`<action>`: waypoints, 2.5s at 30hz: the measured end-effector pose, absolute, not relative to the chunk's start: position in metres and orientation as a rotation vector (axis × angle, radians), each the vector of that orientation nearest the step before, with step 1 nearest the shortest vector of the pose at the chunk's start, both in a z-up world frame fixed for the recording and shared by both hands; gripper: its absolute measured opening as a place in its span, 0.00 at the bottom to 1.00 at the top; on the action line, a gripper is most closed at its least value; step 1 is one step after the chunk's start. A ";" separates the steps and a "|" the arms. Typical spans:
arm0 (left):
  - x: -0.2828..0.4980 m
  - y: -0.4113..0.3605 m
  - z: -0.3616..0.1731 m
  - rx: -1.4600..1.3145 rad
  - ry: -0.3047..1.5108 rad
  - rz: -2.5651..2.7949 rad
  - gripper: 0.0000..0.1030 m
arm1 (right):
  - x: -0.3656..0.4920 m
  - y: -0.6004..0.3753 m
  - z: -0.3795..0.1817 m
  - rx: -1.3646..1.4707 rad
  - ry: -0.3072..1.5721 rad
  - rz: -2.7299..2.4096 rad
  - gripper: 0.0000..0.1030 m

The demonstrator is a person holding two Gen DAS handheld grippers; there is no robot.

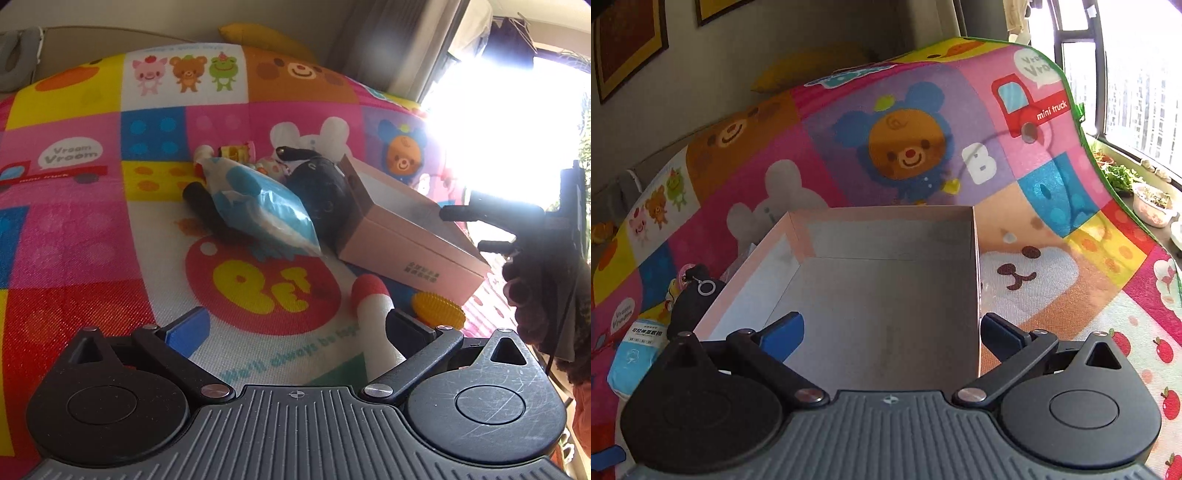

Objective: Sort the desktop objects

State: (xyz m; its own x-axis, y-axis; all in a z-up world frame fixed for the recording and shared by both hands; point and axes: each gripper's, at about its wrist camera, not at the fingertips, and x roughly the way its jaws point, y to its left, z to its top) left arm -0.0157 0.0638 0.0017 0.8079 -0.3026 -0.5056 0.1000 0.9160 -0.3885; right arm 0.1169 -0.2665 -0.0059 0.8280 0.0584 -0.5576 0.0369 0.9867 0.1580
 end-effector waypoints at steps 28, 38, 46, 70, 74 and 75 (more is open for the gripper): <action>-0.034 -0.002 0.020 -0.135 0.656 -0.367 1.00 | -0.059 -0.259 -0.040 0.019 0.741 0.235 0.35; -0.021 -0.030 0.019 -0.008 0.742 -0.296 0.58 | -0.075 -0.265 -0.032 0.025 0.685 0.176 0.54; -0.023 -0.030 0.017 -0.004 0.753 -0.297 0.37 | -0.042 -0.247 -0.036 0.053 0.702 0.194 0.55; -0.039 -0.049 0.125 0.135 0.388 -0.432 0.35 | -0.085 -0.270 0.068 0.034 0.566 0.239 0.30; 0.013 -0.065 0.147 0.147 0.358 -0.458 0.35 | -0.048 -0.286 0.104 0.061 0.461 0.203 0.30; 0.028 -0.069 0.149 0.150 0.356 -0.464 0.35 | -0.032 -0.291 0.112 0.078 0.442 0.194 0.30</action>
